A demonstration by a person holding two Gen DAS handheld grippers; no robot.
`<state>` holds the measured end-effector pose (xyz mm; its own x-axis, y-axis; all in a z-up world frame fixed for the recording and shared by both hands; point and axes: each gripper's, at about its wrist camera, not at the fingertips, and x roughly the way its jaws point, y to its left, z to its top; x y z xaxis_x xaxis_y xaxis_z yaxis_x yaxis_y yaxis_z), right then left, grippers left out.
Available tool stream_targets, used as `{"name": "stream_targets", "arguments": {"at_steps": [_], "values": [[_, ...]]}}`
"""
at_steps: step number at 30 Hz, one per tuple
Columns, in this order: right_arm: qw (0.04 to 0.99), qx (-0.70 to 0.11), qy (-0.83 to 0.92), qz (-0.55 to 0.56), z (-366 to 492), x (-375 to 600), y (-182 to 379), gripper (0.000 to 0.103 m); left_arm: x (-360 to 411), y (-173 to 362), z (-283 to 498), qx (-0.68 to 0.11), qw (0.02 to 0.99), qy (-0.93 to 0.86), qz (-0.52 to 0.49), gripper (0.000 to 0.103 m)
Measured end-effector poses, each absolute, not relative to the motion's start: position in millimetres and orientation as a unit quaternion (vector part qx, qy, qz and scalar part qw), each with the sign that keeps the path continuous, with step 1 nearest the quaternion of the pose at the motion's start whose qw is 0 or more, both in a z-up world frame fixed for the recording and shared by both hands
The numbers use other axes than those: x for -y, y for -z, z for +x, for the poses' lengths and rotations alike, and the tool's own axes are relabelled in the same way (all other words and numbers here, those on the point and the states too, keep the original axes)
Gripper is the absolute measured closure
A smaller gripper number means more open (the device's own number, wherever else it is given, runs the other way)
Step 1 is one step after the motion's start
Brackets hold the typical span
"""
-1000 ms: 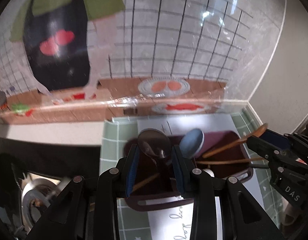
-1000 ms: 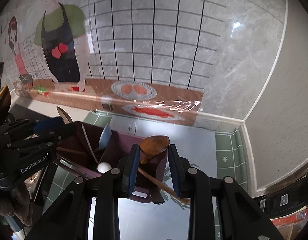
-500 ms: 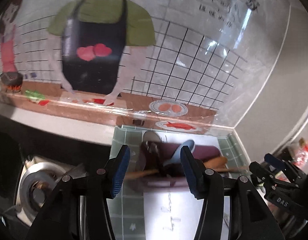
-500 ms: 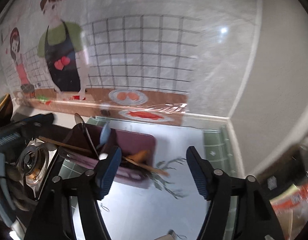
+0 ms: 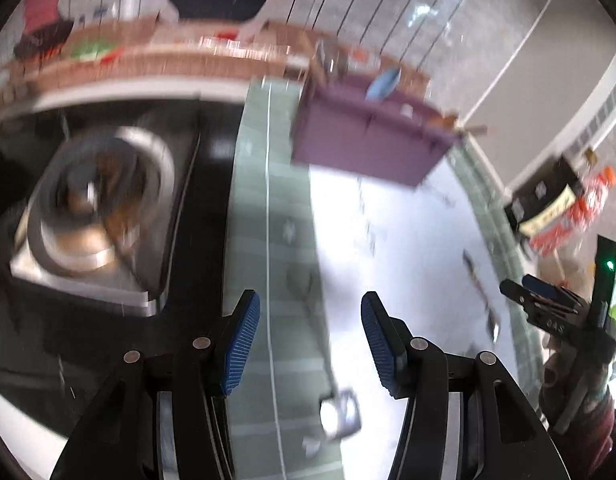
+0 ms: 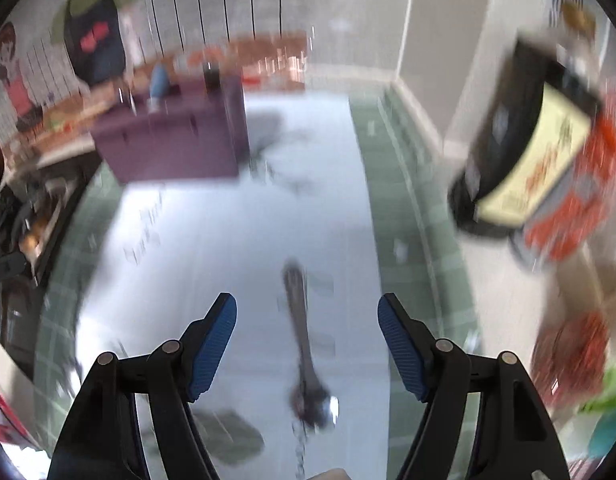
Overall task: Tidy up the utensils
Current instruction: 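Grasp the metal spoon with the right tool while the left tool grasps the shovel utensil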
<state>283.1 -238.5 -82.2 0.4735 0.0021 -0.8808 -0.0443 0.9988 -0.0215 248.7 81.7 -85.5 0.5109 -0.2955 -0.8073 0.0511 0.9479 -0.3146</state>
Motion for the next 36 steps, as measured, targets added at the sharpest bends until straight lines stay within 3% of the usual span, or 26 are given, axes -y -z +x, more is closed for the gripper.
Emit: {"name": "stream_targets", "arguments": {"at_steps": [3, 5, 10, 14, 32, 36], "values": [[0.843, -0.537, -0.018, -0.011, 277, 242, 103, 0.048, -81, 98, 228, -0.495, 0.853, 0.105, -0.128, 0.049], [0.835, -0.550, -0.022, -0.005, 275, 243, 112, 0.066, -80, 100, 219, -0.499, 0.852, 0.105, -0.119, 0.049], [0.832, -0.554, -0.029, -0.004, 275, 241, 117, 0.071, -75, 105, 207, -0.513, 0.845, 0.116, -0.101, 0.049], [0.831, -0.555, -0.019, -0.016, 274, 238, 116, 0.091, -63, 117, 207, -0.535, 0.825, 0.146, -0.109, 0.049], [0.829, -0.559, -0.012, -0.018, 244, 246, 112, 0.092, 10, 135, 235, -0.583, 0.775, 0.218, -0.112, 0.049], [0.828, -0.561, -0.002, -0.013, 242, 260, 111, 0.091, 27, 119, 251, -0.564, 0.783, 0.258, -0.057, 0.049]]}}
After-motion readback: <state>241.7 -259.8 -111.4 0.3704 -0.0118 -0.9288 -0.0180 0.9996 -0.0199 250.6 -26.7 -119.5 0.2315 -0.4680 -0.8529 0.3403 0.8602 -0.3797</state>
